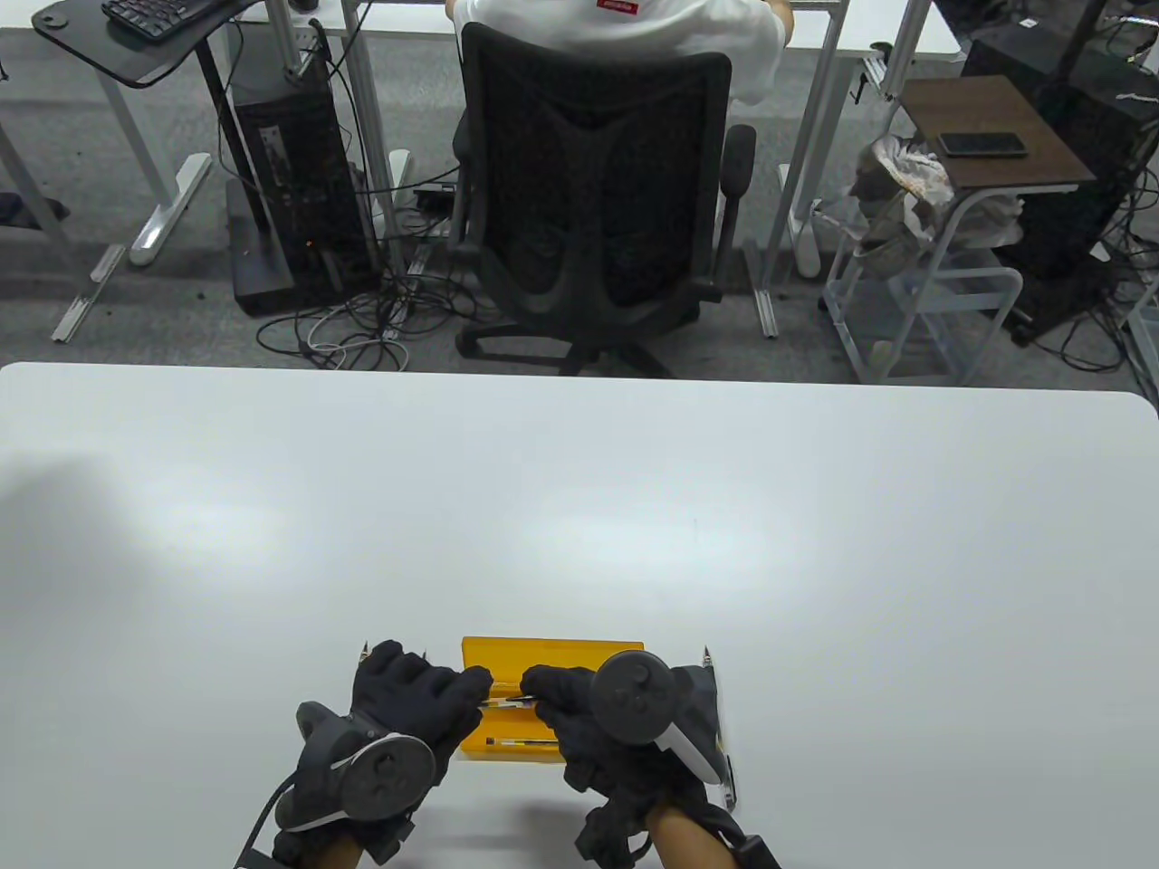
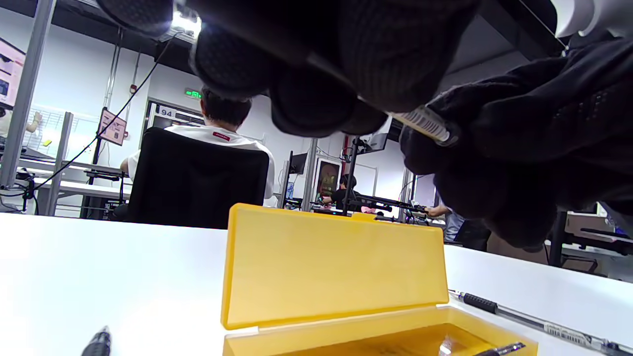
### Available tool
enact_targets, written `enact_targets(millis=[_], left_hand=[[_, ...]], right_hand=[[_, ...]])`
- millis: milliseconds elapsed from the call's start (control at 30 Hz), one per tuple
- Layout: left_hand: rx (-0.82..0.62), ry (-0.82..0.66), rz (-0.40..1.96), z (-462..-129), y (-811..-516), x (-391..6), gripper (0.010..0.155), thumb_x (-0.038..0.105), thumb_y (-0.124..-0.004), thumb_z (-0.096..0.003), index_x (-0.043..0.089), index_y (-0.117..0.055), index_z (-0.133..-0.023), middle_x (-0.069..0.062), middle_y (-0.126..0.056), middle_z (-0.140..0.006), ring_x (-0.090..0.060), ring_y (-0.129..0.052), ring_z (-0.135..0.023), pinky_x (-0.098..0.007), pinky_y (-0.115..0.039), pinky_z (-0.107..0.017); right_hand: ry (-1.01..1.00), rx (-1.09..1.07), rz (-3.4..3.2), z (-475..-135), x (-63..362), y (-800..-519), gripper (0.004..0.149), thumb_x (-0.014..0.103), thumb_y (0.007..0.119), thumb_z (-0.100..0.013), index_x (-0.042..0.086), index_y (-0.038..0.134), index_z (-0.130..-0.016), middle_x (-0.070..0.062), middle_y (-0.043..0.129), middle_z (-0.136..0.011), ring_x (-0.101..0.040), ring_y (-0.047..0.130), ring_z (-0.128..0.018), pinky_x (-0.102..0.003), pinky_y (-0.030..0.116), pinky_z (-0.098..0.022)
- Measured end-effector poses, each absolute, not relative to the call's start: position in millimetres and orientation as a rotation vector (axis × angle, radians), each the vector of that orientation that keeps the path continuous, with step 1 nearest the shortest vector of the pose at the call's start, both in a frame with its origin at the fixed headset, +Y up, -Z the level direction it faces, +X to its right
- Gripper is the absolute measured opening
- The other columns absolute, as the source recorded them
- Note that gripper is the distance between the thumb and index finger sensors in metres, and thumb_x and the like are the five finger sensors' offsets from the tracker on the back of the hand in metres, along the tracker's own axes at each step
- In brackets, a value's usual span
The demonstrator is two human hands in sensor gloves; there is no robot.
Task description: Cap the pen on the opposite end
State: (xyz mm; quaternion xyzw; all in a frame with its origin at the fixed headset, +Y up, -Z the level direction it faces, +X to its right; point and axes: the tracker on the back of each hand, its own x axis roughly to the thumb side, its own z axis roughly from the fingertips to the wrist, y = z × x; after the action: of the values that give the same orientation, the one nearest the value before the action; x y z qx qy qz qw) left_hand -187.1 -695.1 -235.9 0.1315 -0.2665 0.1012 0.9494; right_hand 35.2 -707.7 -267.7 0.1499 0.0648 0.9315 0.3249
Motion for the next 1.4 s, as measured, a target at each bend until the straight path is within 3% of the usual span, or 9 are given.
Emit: enact_targets(millis=[67,133,433,867,1133,1300,1400], left_hand=[[0.258,-0.552,0.211,-234.6,-695.0,-184.1,0.046,0.027,-0.083,-0.0491,0.012,-0.085,-0.093,-0.015,-0.096,-0.078,-0.036,-0.083,-0.07,-0.072,-0.047,-0.069],[0.266,-0.565,0.189,-232.5,-693.2,-179.9,0.046,0.027,-0.084,-0.0487,0.011,-0.086,-0.092,-0.016,-0.097,-0.076,-0.036,-0.083,-0.068,-0.072,-0.048,-0.069],[0.305,-0.572,0.203,-229.9,-687.5,-180.0,0.045,0.025,-0.084,-0.0473,0.01,-0.088,-0.089,-0.017,-0.099,-0.073,-0.037,-0.084,-0.067,-0.07,-0.049,-0.069],[0.299,-0.594,0.17,-229.1,-688.0,-178.6,0.045,0.027,-0.086,-0.0468,0.012,-0.088,-0.089,-0.015,-0.1,-0.074,-0.036,-0.085,-0.068,-0.071,-0.048,-0.069],[0.299,-0.611,0.193,-227.0,-685.8,-176.9,0.045,0.028,-0.088,-0.0456,0.014,-0.09,-0.088,-0.012,-0.101,-0.077,-0.035,-0.085,-0.072,-0.072,-0.048,-0.07],[0.295,-0.619,0.229,-227.4,-687.4,-175.0,0.047,0.03,-0.091,-0.0447,0.015,-0.088,-0.089,-0.01,-0.1,-0.078,-0.034,-0.086,-0.074,-0.071,-0.047,-0.071],[0.299,-0.62,0.202,-227.0,-686.9,-172.4,0.05,0.031,-0.092,-0.0439,0.016,-0.086,-0.091,-0.008,-0.099,-0.081,-0.033,-0.085,-0.078,-0.072,-0.047,-0.071]], right_hand=[[0.183,0.395,2.454,-268.3,35.4,-706.6,0.046,0.033,0.073,-0.045,0.019,0.084,-0.087,-0.003,0.099,-0.05,-0.016,0.099,-0.03,-0.041,0.085,-0.032],[0.17,0.404,2.477,-267.0,34.5,-704.4,0.046,0.033,0.073,-0.045,0.016,0.085,-0.085,-0.003,0.099,-0.044,-0.015,0.098,-0.024,-0.04,0.085,-0.028],[0.048,0.486,2.536,-260.9,28.3,-696.9,0.047,0.034,0.072,-0.044,0.012,0.087,-0.083,-0.002,0.1,-0.042,-0.013,0.1,-0.023,-0.038,0.086,-0.028],[0.086,0.504,2.643,-259.7,20.4,-704.4,0.048,0.042,0.072,-0.042,0.015,0.092,-0.076,0.0,0.102,-0.041,-0.014,0.101,-0.024,-0.039,0.087,-0.028],[0.126,0.566,2.693,-257.0,17.0,-698.1,0.045,0.047,0.073,-0.041,0.022,0.095,-0.071,-0.004,0.102,-0.052,-0.02,0.102,-0.037,-0.043,0.085,-0.037],[0.204,0.583,2.647,-258.1,17.0,-695.4,0.042,0.043,0.081,-0.04,0.025,0.093,-0.076,-0.004,0.092,-0.074,-0.026,0.094,-0.061,-0.051,0.078,-0.052],[0.299,0.606,2.654,-261.0,15.9,-695.1,0.043,0.039,0.084,-0.039,0.023,0.093,-0.077,-0.004,0.094,-0.068,-0.022,0.096,-0.053,-0.048,0.081,-0.048]])
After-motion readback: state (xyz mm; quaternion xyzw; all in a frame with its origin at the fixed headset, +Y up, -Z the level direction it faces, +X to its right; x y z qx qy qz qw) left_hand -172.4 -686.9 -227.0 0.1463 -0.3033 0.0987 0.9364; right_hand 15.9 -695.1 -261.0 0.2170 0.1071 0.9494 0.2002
